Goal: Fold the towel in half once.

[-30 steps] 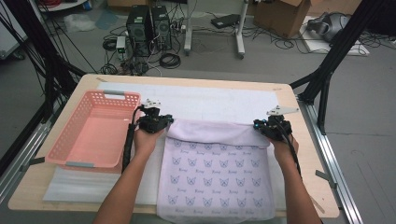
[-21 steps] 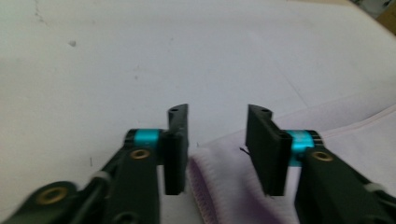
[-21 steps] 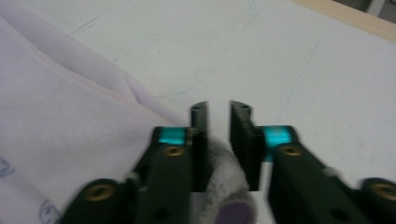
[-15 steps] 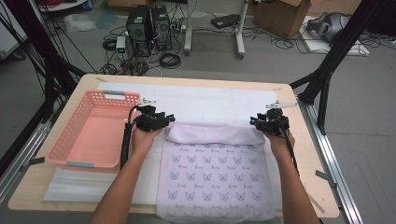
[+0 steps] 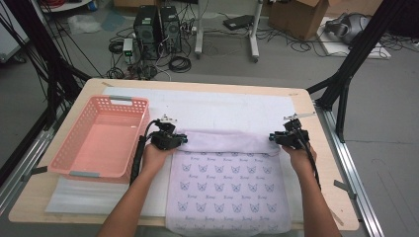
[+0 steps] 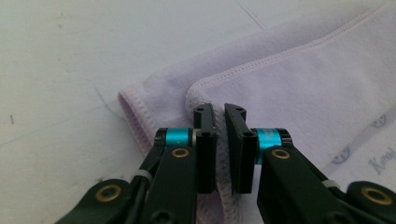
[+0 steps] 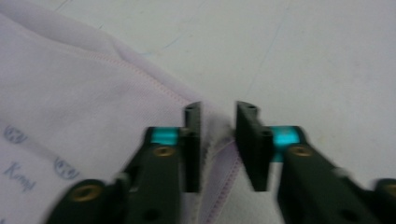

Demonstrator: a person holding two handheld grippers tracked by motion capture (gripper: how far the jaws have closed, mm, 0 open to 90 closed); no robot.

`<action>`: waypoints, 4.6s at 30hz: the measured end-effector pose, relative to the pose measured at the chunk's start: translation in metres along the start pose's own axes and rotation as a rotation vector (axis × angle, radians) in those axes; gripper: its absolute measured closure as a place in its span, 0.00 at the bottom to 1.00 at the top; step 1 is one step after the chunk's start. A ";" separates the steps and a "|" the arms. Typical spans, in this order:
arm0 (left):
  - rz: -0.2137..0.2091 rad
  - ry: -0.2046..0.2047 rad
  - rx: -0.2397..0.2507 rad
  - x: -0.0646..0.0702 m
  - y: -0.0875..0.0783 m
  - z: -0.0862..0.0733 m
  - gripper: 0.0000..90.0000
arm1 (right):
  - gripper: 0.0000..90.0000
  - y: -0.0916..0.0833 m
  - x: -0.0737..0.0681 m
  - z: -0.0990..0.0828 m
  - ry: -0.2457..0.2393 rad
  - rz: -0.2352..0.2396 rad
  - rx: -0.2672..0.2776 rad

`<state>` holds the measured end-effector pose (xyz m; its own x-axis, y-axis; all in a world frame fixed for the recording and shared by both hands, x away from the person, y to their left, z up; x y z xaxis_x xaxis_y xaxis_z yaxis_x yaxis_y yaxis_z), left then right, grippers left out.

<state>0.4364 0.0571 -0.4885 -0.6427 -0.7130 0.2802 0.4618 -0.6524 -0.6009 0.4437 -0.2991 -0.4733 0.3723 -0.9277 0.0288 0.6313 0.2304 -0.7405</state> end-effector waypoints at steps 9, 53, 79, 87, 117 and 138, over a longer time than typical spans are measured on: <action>-0.035 0.047 0.114 0.020 -0.030 -0.004 0.94 | 0.94 -0.031 -0.003 -0.013 -0.028 0.008 0.158; -0.117 0.040 0.256 0.048 -0.088 -0.051 0.48 | 0.71 -0.123 -0.028 -0.089 -0.033 0.169 0.316; 0.037 0.013 0.163 0.008 -0.048 -0.027 0.44 | 0.54 -0.048 -0.022 -0.064 -0.019 -0.006 0.168; 0.088 -0.027 0.092 -0.010 -0.021 -0.016 0.45 | 0.45 -0.023 -0.013 -0.050 -0.001 -0.046 0.116; 0.150 -0.078 0.192 -0.045 0.000 0.058 0.95 | 0.95 0.002 0.006 0.015 0.024 -0.056 0.192; 0.059 -0.135 0.183 -0.048 0.005 0.053 0.62 | 0.68 0.026 0.005 0.039 0.058 -0.080 0.134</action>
<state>0.5019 0.0744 -0.4650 -0.5294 -0.7709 0.3541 0.6069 -0.6358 -0.4768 0.4887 -0.2865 -0.4658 0.2800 -0.9591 0.0420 0.7438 0.1890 -0.6411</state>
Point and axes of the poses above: each handheld gripper's, and its own axes: y roughly forward along the jaws, z roughly out of its top, x roughly to its right, the point moved 8 cm from there along y, roughly forward along the jaws, and after that the axes turned 9 degrees about -z, right-handed, at the moved point
